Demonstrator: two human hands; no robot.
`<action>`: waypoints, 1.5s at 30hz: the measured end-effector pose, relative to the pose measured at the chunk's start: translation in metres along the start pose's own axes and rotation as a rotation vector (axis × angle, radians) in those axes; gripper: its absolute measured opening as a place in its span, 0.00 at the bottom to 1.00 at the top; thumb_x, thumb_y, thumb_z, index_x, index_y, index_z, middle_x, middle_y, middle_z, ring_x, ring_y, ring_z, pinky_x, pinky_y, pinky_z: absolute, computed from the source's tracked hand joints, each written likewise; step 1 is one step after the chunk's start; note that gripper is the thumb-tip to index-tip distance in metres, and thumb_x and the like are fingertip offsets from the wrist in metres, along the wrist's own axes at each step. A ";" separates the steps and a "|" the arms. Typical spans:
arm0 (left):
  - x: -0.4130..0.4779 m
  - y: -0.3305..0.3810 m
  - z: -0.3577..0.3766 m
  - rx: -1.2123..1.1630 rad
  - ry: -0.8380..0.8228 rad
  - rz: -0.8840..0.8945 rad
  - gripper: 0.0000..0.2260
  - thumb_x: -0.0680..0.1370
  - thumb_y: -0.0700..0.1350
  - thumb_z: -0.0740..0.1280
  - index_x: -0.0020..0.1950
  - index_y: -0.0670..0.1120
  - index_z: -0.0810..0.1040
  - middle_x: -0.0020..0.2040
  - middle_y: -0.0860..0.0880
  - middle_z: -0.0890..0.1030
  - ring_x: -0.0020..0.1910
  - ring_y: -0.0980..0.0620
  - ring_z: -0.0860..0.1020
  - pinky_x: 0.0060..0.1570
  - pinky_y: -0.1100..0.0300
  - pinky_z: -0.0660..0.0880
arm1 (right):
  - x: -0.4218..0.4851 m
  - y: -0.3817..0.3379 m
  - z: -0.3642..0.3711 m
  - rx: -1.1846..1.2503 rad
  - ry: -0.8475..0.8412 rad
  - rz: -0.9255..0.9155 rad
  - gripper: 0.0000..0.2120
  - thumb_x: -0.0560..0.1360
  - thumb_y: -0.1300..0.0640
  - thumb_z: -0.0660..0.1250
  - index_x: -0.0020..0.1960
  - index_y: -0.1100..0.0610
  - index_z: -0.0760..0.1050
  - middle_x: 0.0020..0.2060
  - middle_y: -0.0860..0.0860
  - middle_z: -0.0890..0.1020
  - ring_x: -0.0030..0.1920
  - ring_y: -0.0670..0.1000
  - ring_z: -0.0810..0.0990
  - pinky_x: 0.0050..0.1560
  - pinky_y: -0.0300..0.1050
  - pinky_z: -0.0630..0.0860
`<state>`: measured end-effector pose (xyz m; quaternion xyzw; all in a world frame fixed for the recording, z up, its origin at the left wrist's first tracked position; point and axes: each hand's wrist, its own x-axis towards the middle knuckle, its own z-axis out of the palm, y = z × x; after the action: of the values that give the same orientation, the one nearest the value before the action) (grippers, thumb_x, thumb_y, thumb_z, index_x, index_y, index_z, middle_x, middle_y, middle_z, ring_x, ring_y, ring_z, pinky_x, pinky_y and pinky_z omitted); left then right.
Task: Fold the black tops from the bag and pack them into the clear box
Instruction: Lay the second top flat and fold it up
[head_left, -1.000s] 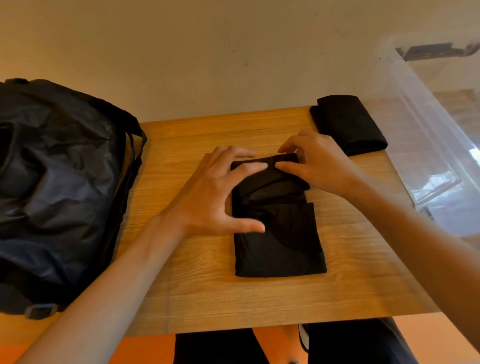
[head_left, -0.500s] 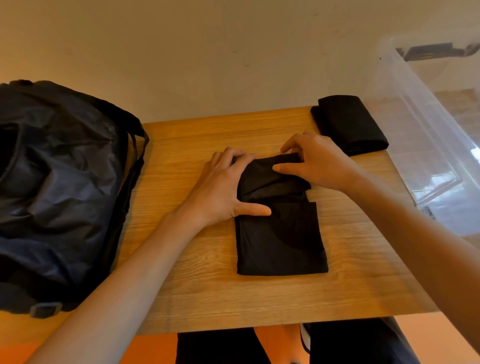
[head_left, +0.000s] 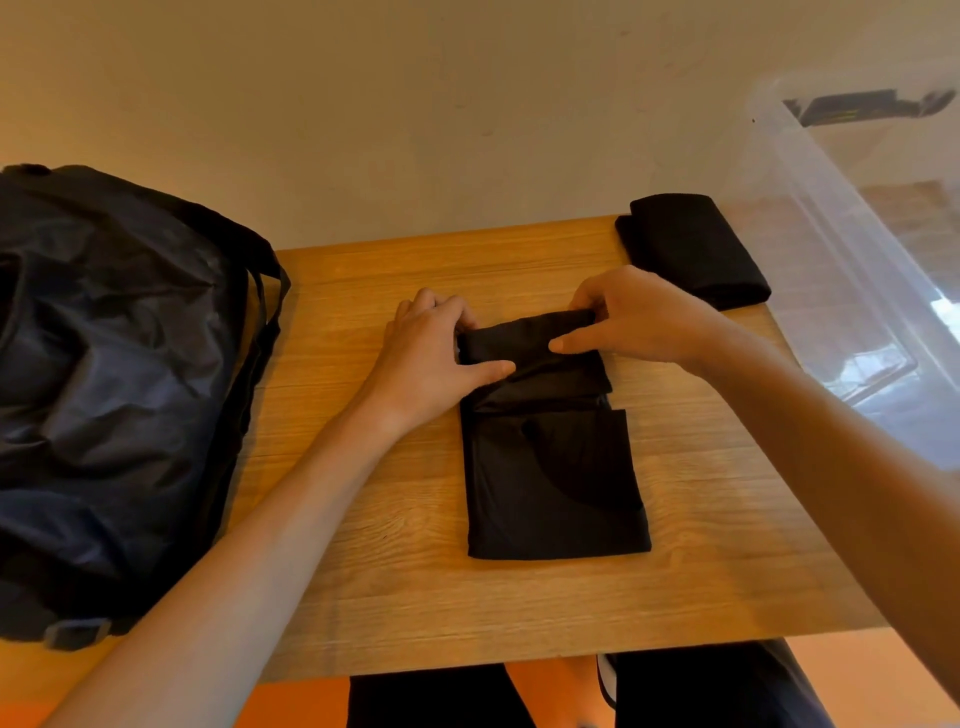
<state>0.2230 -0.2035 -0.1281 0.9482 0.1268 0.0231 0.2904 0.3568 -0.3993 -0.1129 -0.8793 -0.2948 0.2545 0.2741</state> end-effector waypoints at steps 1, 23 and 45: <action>0.001 0.002 -0.002 -0.045 -0.007 0.000 0.16 0.73 0.53 0.77 0.54 0.48 0.76 0.53 0.51 0.75 0.54 0.52 0.73 0.50 0.61 0.72 | -0.001 -0.001 0.000 0.005 0.004 -0.014 0.10 0.75 0.48 0.75 0.52 0.51 0.79 0.45 0.49 0.81 0.46 0.48 0.80 0.42 0.40 0.73; -0.062 0.009 -0.006 -0.165 0.144 0.554 0.09 0.74 0.41 0.77 0.49 0.44 0.79 0.54 0.51 0.84 0.56 0.56 0.81 0.57 0.53 0.76 | -0.101 0.013 0.040 -0.088 0.430 -0.716 0.10 0.75 0.58 0.74 0.55 0.57 0.79 0.57 0.48 0.83 0.56 0.48 0.82 0.56 0.54 0.79; -0.107 0.006 0.018 -0.127 0.380 0.540 0.12 0.82 0.44 0.65 0.41 0.42 0.81 0.61 0.48 0.83 0.65 0.50 0.77 0.63 0.49 0.73 | -0.139 0.031 0.073 -0.134 0.569 -0.865 0.12 0.81 0.62 0.67 0.62 0.62 0.81 0.60 0.48 0.83 0.57 0.45 0.82 0.53 0.48 0.78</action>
<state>0.1231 -0.2453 -0.1360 0.9063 -0.0789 0.2834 0.3034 0.2272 -0.4880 -0.1449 -0.7271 -0.5606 -0.1504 0.3666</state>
